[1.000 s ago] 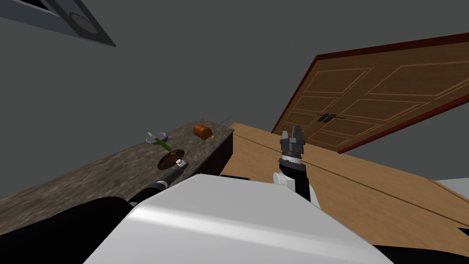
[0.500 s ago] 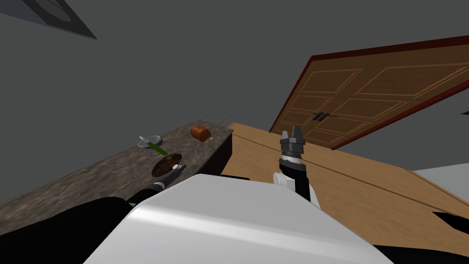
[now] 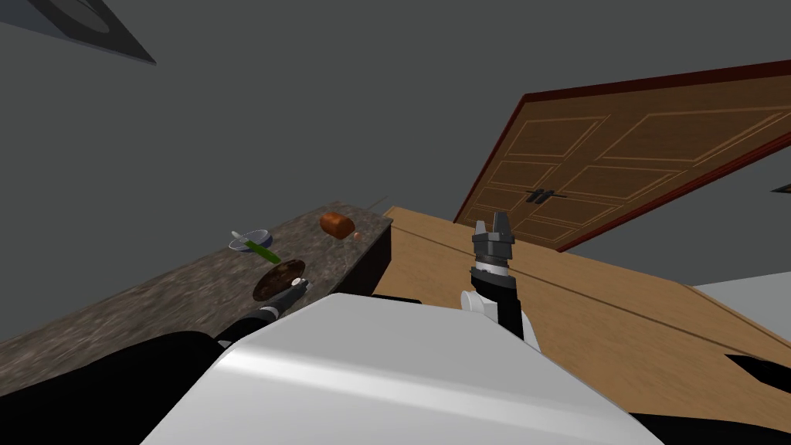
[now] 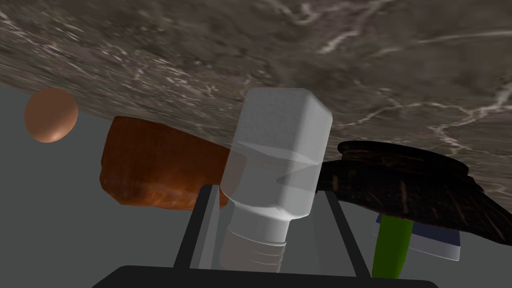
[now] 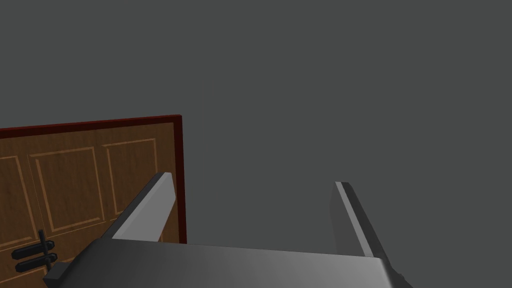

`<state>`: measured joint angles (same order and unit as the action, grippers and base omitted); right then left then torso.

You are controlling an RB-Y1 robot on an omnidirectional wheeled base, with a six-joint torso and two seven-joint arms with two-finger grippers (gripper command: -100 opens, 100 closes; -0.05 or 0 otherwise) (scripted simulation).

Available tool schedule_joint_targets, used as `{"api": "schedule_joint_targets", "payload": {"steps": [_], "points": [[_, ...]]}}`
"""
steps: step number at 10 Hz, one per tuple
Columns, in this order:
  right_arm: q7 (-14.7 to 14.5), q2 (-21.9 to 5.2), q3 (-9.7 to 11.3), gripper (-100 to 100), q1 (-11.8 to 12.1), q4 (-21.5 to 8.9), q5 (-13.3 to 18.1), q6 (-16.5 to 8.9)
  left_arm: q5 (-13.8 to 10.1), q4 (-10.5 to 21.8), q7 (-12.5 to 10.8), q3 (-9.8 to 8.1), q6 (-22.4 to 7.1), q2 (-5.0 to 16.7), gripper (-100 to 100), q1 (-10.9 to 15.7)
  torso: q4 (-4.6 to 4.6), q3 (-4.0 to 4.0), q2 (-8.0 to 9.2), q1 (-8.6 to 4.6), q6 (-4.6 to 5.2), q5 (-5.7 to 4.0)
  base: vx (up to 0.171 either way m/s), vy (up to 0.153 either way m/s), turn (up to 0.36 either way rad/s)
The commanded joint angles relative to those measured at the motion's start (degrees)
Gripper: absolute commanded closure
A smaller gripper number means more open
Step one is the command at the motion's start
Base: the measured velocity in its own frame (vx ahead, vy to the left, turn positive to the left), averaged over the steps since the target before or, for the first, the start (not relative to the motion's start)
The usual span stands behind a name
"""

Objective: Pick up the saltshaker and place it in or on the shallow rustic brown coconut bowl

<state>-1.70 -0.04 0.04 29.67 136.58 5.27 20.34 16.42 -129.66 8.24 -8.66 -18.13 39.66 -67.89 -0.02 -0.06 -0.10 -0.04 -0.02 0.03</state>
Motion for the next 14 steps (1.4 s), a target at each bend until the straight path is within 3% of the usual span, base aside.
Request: {"api": "schedule_joint_targets", "payload": {"steps": [1,2,3,4,5,6,7,14], "points": [[0.0,0.0,0.0,0,0.0,0.0,0.0,0.0,0.0,0.0,0.0,0.0,0.0,0.0,100,0.0,0.0,0.0,0.0,0.0,0.0,0.0,0.0,0.0,0.0],[0.0,0.0,0.0,0,0.0,0.0,0.0,0.0,0.0,0.0,0.0,0.0,0.0,0.0,100,0.0,0.0,0.0,0.0,0.01,0.01,0.01,0.0,0.0,0.0],[0.0,0.0,0.0,0,0.0,0.0,0.0,0.0,0.0,0.0,0.0,-0.01,0.0,0.0,0,0.0,0.0,0.0,0.0,0.02,0.01,0.01,0.0,0.0,0.0],[0.0,0.0,0.0,0,0.0,0.0,0.0,0.0,0.0,-1.8,-0.1,-0.27,-0.4,0.3,100,-1.5,0.0,0.0,0.0,0.02,0.01,0.01,-0.025,-0.001,0.046],[0.0,0.0,0.0,0,0.0,0.0,0.0,0.0,0.1,-0.9,-0.1,-0.17,-0.1,0.1,100,-0.8,0.01,0.05,0.09,-0.01,-0.02,-0.01,-0.016,-0.001,0.014],[0.0,0.0,0.0,0,0.0,0.0,0.0,0.0,0.1,-1.1,-0.1,-0.18,-0.1,0.1,0,-1.0,0.02,0.05,0.07,0.0,0.0,0.0,0.0,0.0,0.0],[0.0,0.0,0.0,0,0.0,0.0,0.0,0.0,-1.4,-1.5,-2.2,-1.31,0.9,1.3,100,-1.5,0.01,0.02,0.03,0.01,0.0,0.0,-0.094,-0.056,-0.17],[0.0,0.0,0.0,0,0.0,0.0,0.0,0.0,-6.2,-2.3,-9.3,-6.24,3.9,5.3,100,-3.4,0.17,0.31,0.47,0.02,0.01,0.05,-0.116,-0.04,-0.116]]}}
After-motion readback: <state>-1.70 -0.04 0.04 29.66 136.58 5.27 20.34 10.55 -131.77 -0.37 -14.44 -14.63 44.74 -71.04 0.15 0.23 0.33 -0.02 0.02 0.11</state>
